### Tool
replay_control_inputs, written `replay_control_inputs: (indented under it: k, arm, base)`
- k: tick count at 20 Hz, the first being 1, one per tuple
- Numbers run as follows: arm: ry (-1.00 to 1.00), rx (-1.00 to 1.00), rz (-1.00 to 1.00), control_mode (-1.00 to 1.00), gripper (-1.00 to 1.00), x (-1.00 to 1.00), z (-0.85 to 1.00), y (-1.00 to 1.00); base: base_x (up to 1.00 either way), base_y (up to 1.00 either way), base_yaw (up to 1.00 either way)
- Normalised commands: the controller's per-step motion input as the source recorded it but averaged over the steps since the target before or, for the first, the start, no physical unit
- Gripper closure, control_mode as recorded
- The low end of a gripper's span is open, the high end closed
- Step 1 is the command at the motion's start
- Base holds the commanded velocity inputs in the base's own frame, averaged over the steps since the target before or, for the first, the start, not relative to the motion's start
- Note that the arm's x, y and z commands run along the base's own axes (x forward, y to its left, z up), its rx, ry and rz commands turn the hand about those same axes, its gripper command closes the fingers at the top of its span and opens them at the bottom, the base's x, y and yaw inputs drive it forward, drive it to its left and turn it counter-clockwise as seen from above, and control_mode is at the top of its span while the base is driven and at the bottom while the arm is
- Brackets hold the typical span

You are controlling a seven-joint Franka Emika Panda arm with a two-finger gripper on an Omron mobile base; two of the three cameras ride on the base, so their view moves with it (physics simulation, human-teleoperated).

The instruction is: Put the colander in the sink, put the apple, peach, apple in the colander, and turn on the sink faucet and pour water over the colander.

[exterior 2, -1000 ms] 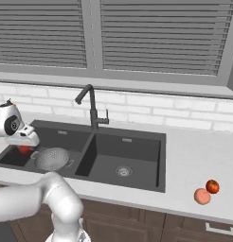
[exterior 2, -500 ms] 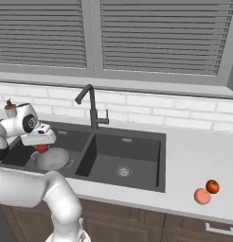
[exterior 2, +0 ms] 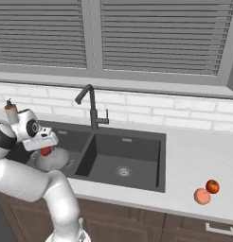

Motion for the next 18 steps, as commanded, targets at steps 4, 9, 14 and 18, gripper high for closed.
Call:
replay_control_inputs:
  k: [4,9,14,18]
  arm:
    - [0.02,0.0,0.09,-1.0,1.0,0.23,-0.25,-0.15]
    - [0.12,0.04,0.11,-1.0,1.0,0.36,-0.29,-0.04]
    - [0.16,0.11,0.04,-1.0,1.0,0.36,-0.29,0.04]
    - [0.11,0.06,0.05,-1.0,1.0,0.3,-0.32,0.02]
  base:
    - [0.0,0.0,0.0]
    - [0.0,0.0,0.0]
    - [0.0,0.0,0.0]
    - [0.0,0.0,0.0]
